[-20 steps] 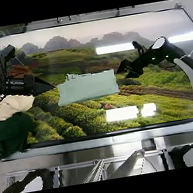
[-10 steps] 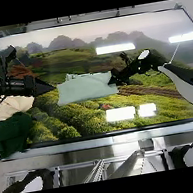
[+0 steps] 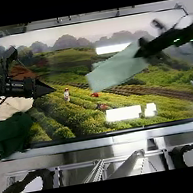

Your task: Fold the shirts.

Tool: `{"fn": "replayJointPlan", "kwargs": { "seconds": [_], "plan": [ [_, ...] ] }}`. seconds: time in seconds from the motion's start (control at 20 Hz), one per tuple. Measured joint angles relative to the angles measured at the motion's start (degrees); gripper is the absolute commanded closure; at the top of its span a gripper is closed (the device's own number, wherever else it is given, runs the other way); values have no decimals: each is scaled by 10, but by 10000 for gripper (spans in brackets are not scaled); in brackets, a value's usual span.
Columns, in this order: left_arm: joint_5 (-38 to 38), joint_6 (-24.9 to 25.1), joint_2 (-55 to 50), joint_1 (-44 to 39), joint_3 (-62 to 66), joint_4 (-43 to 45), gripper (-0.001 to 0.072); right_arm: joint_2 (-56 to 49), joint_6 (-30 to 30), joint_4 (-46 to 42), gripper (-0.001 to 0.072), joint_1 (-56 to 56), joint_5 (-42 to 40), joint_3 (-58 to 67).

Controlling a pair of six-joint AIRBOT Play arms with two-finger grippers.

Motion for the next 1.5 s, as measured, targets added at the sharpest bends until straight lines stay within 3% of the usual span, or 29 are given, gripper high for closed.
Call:
{"fn": "replayJointPlan", "kwargs": {
  "seconds": [0.35,0.55,0.6,0.65,0.7,0.9,0.95,1.05,1.1,1.15,1.35,1.5],
  "plan": [
    [7,14,0,0,0,2,693,132,79,-353,695,-262,193,0],
    [12,20,0,0,0,3,693,156,100,-499,686,-377,244,-77],
    [12,21,0,0,0,3,693,158,105,-516,580,-399,248,-103],
    [13,22,0,0,0,3,693,159,109,-531,227,-419,250,-131],
    [13,22,0,0,0,3,693,159,112,-542,8,-434,251,-155],
    [14,23,0,0,0,3,693,152,122,-559,25,-457,247,-212],
    [14,23,0,0,0,3,693,151,125,-555,78,-455,247,-215],
    [12,23,0,0,0,2,693,150,128,-523,493,-442,246,-212],
    [9,23,0,0,0,0,694,150,129,-493,640,-431,242,-206],
    [5,23,0,0,2,0,694,150,128,-446,695,-414,233,-198],
    [-2,23,12,0,22,-1,694,161,97,-246,694,-305,181,-174],
    [-22,23,57,0,9,10,694,190,51,-165,695,-175,135,-171]
  ]
}}
